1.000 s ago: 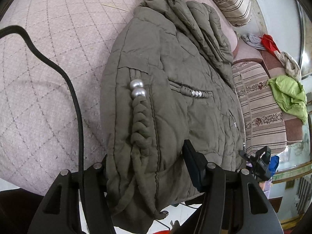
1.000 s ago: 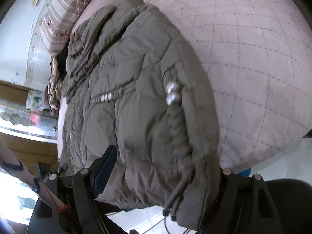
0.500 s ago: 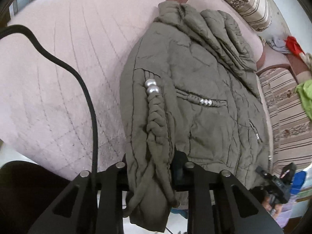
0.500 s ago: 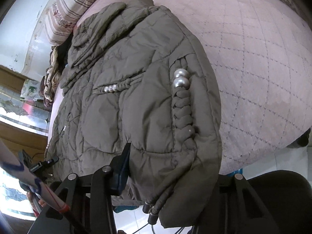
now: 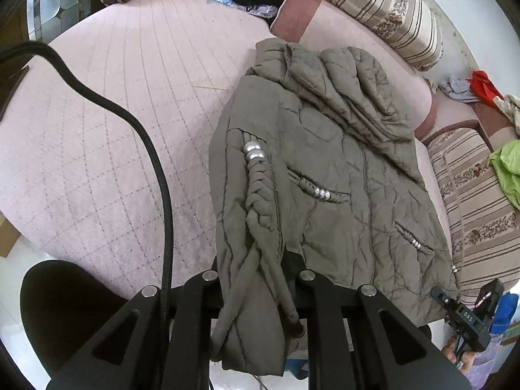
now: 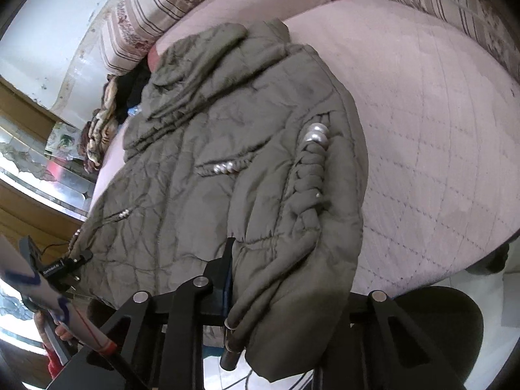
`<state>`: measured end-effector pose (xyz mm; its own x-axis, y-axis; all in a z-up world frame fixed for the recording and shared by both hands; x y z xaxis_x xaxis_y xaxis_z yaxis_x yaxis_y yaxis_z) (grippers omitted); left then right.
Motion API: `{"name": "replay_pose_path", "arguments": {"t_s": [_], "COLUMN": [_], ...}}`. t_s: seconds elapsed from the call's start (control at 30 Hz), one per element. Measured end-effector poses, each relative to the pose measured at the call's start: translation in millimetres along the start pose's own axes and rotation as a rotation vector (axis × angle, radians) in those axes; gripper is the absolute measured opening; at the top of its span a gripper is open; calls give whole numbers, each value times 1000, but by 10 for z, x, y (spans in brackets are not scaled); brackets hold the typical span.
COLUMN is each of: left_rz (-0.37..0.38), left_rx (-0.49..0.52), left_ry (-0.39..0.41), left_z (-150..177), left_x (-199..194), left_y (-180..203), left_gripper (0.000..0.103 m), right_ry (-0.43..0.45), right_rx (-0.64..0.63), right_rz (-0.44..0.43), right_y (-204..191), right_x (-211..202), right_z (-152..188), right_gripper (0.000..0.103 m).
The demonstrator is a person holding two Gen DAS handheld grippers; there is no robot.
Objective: Fold large clothes
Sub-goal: 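Lift the hem with both tools and fold it toward the hood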
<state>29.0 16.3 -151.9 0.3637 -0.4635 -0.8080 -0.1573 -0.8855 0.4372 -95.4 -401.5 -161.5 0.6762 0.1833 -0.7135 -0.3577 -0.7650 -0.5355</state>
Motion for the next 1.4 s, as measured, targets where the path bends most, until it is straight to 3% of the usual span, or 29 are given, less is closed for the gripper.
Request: {"name": "replay_pose_path", "arguments": {"t_s": [0.23,0.57,1.4], "left_rz": [0,-14,-66], "left_rx": [18,6,140], "left_ry": [34,7,110], "left_z": [-2,-85,-424], "left_x": [-114,-59,-265], "left_y": [123,117,490], "left_gripper": [14,14,14], "right_ry": [33,27,127], "right_rx": [-6,-23,-133], "right_rz": [-66,-28,-9], "right_y": [-146,-156,-559], "right_x": [-207,-171,-338], "right_z": [-58,-134,-631], "right_gripper": [20,19,19]}}
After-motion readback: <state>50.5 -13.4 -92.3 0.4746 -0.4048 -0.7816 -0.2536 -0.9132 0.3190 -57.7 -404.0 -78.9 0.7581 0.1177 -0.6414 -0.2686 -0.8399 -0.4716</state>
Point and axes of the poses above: each gripper's, at about its wrist camera, not at the fingertips, and x roughly the way its jaws point, y to its right, z to its underside, the point moved 6 cm from there along x, roughly the way its jaws point, and after that the axes turned 3 degrees about z, right-handed, at the moved point
